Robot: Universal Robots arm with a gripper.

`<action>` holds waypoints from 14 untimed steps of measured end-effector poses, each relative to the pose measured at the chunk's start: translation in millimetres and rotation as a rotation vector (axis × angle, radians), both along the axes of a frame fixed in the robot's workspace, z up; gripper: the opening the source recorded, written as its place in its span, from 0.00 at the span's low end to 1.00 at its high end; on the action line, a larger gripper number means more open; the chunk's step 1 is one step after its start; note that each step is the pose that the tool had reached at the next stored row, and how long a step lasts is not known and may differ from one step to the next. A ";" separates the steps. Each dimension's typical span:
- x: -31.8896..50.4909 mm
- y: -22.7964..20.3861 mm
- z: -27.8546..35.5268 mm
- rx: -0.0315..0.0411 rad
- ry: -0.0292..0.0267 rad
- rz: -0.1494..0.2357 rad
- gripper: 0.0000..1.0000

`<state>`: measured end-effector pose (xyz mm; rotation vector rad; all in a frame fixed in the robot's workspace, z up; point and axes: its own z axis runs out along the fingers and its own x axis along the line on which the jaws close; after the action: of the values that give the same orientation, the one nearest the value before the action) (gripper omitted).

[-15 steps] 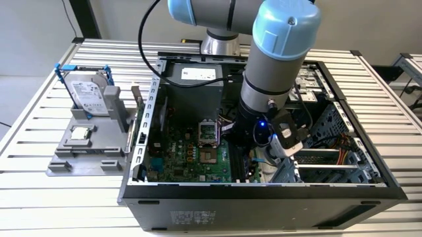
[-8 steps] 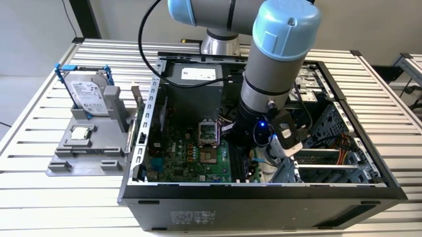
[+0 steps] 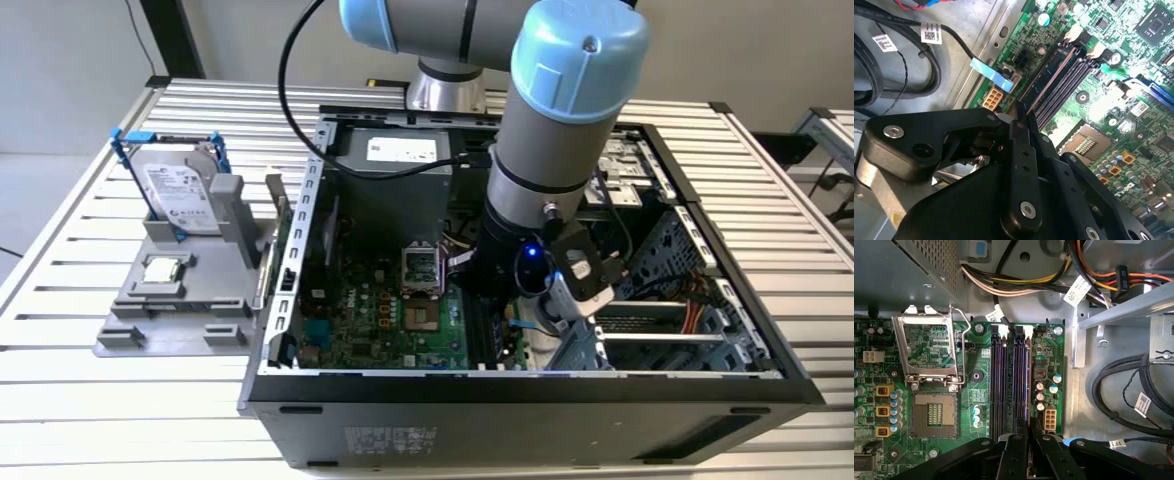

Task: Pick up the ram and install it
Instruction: 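Insert the ram into the slot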

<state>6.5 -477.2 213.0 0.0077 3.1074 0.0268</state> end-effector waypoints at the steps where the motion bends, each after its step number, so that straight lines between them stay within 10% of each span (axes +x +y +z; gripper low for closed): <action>1: -0.1 -0.1 0.1 -0.0003 0.0000 0.002 0.00; 14: 0.0 -2.5 0.4 -0.0003 0.0012 -0.025 0.00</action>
<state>6.4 -479.7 213.4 0.0465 3.1081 0.0256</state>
